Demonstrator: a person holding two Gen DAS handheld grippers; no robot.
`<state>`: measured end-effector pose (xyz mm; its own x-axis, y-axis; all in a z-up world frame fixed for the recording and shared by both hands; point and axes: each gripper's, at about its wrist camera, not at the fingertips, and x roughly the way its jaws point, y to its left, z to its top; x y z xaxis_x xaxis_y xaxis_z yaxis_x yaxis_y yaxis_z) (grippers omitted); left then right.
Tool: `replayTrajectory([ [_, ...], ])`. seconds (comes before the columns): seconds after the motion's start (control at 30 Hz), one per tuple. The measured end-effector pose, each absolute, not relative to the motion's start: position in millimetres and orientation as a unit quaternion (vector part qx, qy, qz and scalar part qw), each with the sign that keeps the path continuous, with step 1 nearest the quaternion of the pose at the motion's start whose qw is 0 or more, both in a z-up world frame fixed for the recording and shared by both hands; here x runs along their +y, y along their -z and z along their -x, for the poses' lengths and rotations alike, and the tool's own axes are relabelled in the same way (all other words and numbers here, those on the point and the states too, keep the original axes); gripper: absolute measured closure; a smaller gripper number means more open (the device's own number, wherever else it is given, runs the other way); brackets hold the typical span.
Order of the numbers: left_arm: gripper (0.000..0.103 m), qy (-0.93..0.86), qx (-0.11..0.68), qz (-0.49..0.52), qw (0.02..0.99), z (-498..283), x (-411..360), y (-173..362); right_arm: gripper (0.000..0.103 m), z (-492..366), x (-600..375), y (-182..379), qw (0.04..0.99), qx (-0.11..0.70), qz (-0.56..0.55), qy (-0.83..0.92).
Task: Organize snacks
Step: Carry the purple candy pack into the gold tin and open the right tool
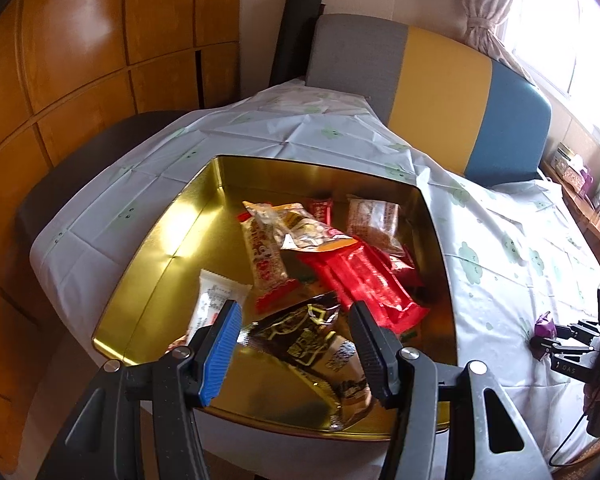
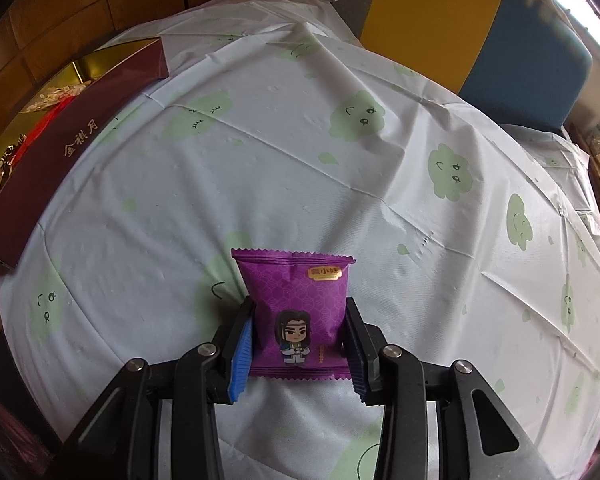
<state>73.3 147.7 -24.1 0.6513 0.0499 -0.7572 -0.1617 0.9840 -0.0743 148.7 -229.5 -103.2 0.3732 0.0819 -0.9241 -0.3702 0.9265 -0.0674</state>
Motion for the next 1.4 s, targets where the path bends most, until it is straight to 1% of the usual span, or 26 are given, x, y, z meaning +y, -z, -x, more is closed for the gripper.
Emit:
replayTrajectory([
  [0.17,0.046,-0.070,0.407,0.073,0.908,-68,161,25,0.063,-151,-220,99,0.814,0.549,0.135,-0.132],
  [0.3,0.046,-0.082,0.405,0.084,0.907,-64,174,26,0.063,-147,-197,82,0.818,0.535,0.133,-0.161],
  [0.57,0.046,-0.115,0.394,0.097,0.907,-58,196,25,0.063,-139,-96,20,0.828,0.470,0.122,-0.279],
  [0.67,0.046,-0.125,0.390,0.100,0.907,-55,202,24,0.063,-139,-47,8,0.823,0.448,0.128,-0.324],
  [0.83,0.046,-0.142,0.384,0.104,0.906,-50,213,24,0.062,-141,22,16,0.808,0.446,0.145,-0.358],
  [1.03,0.046,-0.151,0.375,0.110,0.908,-45,221,22,0.061,-150,72,50,0.791,0.466,0.193,-0.347],
  [1.07,0.046,-0.151,0.374,0.110,0.908,-44,221,22,0.060,-150,76,55,0.790,0.469,0.199,-0.341],
  [1.1,0.044,-0.152,0.373,0.109,0.909,-44,221,22,0.058,-148,77,55,0.791,0.468,0.201,-0.339],
  [1.17,0.040,-0.154,0.370,0.106,0.910,-43,221,21,0.057,-146,76,55,0.794,0.463,0.199,-0.341],
  [1.23,0.038,-0.157,0.366,0.101,0.912,-43,220,19,0.053,-145,73,53,0.795,0.462,0.195,-0.342],
  [1.27,0.038,-0.158,0.366,0.097,0.912,-43,219,19,0.046,-143,70,50,0.798,0.458,0.189,-0.344],
  [1.33,0.038,-0.165,0.364,0.086,0.913,-43,216,17,0.037,-140,64,46,0.804,0.453,0.174,-0.344],
  [1.37,0.038,-0.166,0.361,0.080,0.914,-43,213,16,0.030,-138,60,44,0.807,0.452,0.164,-0.344],
  [1.4,0.035,-0.166,0.359,0.078,0.915,-42,212,15,0.027,-136,56,41,0.810,0.450,0.154,-0.344],
])
